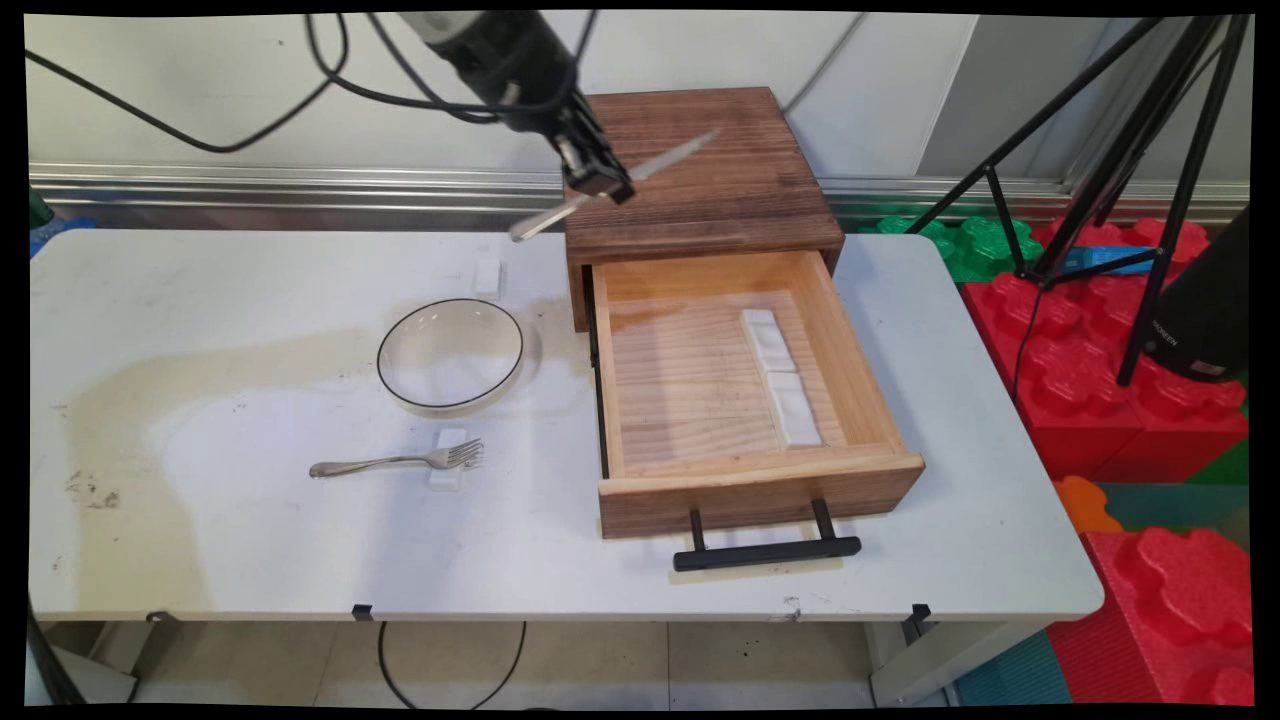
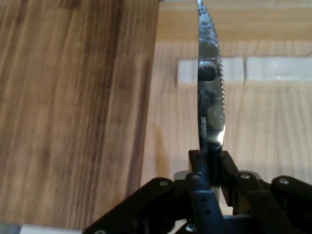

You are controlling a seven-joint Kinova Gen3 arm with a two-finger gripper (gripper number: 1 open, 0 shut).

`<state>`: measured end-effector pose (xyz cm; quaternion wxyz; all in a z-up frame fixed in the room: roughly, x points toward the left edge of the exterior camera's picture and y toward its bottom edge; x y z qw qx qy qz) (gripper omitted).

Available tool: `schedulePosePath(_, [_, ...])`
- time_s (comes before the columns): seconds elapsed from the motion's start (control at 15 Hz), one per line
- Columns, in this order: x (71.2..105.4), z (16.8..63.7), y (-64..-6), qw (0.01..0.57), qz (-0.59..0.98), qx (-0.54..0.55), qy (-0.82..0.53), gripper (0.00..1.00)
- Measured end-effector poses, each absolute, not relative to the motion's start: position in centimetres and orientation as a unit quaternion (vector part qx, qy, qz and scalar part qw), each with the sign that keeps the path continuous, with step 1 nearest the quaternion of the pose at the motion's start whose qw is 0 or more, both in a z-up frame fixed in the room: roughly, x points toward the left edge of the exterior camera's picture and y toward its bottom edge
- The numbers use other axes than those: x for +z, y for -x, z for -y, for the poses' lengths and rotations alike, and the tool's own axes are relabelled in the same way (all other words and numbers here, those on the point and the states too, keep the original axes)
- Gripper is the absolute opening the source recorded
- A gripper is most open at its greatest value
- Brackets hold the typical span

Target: Place the picked object into the drawer

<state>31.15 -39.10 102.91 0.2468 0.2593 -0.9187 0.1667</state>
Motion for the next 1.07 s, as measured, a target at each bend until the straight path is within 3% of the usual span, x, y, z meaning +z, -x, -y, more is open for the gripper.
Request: schedulePosePath(1.07, [92.1,43.5,-24.1,0.277,0.921,0.127,-0.245,0.00])
